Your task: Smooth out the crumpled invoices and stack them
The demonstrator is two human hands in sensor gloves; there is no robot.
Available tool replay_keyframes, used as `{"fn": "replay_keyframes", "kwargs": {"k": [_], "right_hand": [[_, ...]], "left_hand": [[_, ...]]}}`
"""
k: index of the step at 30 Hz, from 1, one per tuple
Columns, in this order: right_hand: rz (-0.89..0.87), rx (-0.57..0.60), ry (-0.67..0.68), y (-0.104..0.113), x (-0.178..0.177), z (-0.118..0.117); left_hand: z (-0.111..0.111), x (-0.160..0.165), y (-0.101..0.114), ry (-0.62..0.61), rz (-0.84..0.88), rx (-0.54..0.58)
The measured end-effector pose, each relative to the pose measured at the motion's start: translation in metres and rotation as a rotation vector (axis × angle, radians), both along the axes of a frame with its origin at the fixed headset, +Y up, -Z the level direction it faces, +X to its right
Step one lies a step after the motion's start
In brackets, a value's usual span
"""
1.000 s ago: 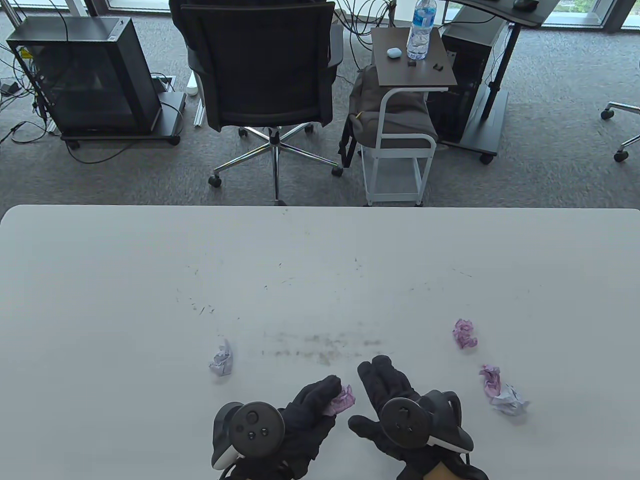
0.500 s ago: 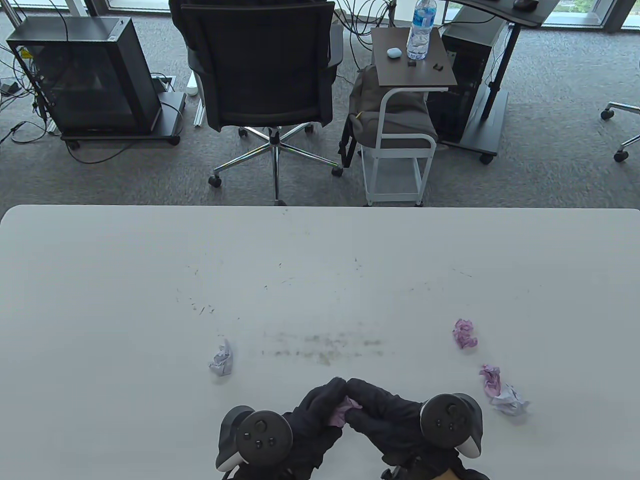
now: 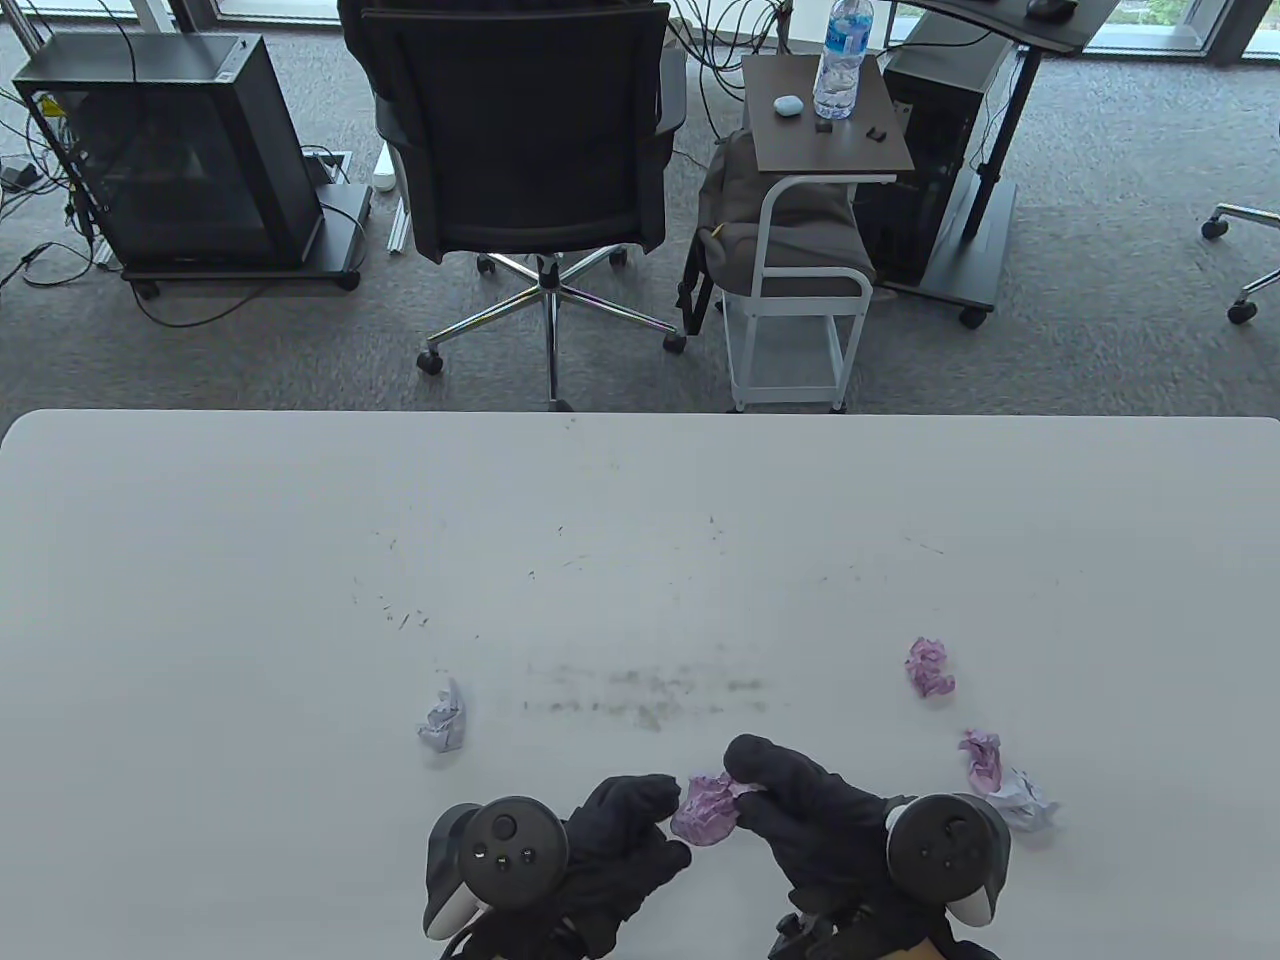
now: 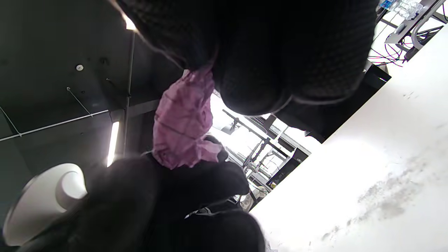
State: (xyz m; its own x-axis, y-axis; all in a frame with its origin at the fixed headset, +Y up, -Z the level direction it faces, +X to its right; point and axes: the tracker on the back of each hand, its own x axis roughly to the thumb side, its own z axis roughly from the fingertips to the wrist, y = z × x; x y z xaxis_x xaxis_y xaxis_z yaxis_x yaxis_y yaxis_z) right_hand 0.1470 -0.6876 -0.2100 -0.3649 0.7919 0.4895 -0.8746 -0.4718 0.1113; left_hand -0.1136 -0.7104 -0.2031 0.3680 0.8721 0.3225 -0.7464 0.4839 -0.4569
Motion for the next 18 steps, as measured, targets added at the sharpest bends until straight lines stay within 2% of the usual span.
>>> {"fn": "replay_keyframes", "kwargs": {"k": [3,7,12,15,18], "right_hand": [[-0.009,-0.014,0.070,0.001,-0.006,0.002],[0.016,0.010,0.106,0.004,-0.018,0.008],[0.040,0.041,0.030,0.007,-0.013,0.009],[0.013,0.019,-0.006,0.007,-0.008,0.007],[0.033,-0.021,0.001,0.003,-0.009,0.005]], "left_hand": [[-0.003,-0.001,-0.006,-0.049,0.137,-0.108],[-0.004,0.005,-0.008,-0.138,0.160,-0.129],[-0.005,-0.003,-0.002,0.013,0.225,-0.066],[-0.004,-0.010,-0.001,0.070,0.301,-0.064],[-0.003,-0.012,0.003,0.098,0.302,-0.015]]}}
